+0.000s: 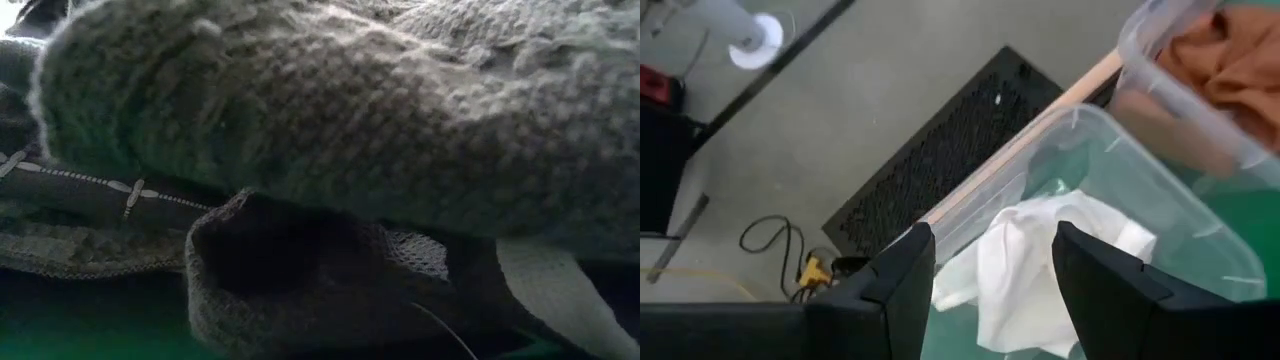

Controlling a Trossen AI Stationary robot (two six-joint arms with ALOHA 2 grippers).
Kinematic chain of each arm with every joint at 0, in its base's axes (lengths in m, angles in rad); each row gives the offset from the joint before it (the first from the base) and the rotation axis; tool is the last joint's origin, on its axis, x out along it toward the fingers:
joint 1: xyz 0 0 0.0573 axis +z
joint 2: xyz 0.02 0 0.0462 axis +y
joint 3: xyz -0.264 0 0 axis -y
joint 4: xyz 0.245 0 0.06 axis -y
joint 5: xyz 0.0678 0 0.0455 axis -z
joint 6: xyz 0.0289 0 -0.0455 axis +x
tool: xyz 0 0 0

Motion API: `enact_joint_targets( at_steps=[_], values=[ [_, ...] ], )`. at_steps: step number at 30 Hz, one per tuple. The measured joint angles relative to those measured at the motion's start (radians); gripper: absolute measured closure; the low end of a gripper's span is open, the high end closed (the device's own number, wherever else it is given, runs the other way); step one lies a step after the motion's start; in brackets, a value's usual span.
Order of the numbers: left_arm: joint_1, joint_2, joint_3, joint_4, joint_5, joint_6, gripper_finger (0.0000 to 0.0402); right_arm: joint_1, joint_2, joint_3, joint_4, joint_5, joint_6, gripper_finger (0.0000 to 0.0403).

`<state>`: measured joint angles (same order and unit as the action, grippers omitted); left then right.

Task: Sort towels by color in basket
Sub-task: Put the white striped microfiber towel into the left transparent bin

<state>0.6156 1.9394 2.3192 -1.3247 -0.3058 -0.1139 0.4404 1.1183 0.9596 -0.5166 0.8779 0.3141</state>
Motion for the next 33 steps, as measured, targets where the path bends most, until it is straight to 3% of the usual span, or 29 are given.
enact_joint_targets(
  at_steps=[7, 16, 20, 26, 33],
  values=[
    [-0.103, -0.059, 0.0, 0.012, -0.011, 0.023, 0.0207, -0.005, 0.0, 0.0, 0.001, 0.022, 0.013, 0.0154],
    [-0.415, -0.091, -0.001, 0.071, -0.138, 0.126, 0.0207, -0.004, 0.0, 0.0, -0.008, 0.049, 0.054, 0.0154],
    [-0.519, -0.095, -0.039, 0.053, -0.149, 0.158, 0.0207, 0.009, 0.0, 0.0, -0.051, 0.049, 0.09, 0.0154],
    [-0.61, -0.177, -0.292, 0.016, -0.145, 0.141, 0.0207, 0.042, -0.022, 0.0, -0.158, 0.049, 0.176, 0.0154],
    [-0.635, -0.349, -0.729, 0.284, -0.058, 0.116, 0.0207, 0.048, -0.045, 0.0, -0.187, 0.051, 0.21, 0.0154]
  ],
)
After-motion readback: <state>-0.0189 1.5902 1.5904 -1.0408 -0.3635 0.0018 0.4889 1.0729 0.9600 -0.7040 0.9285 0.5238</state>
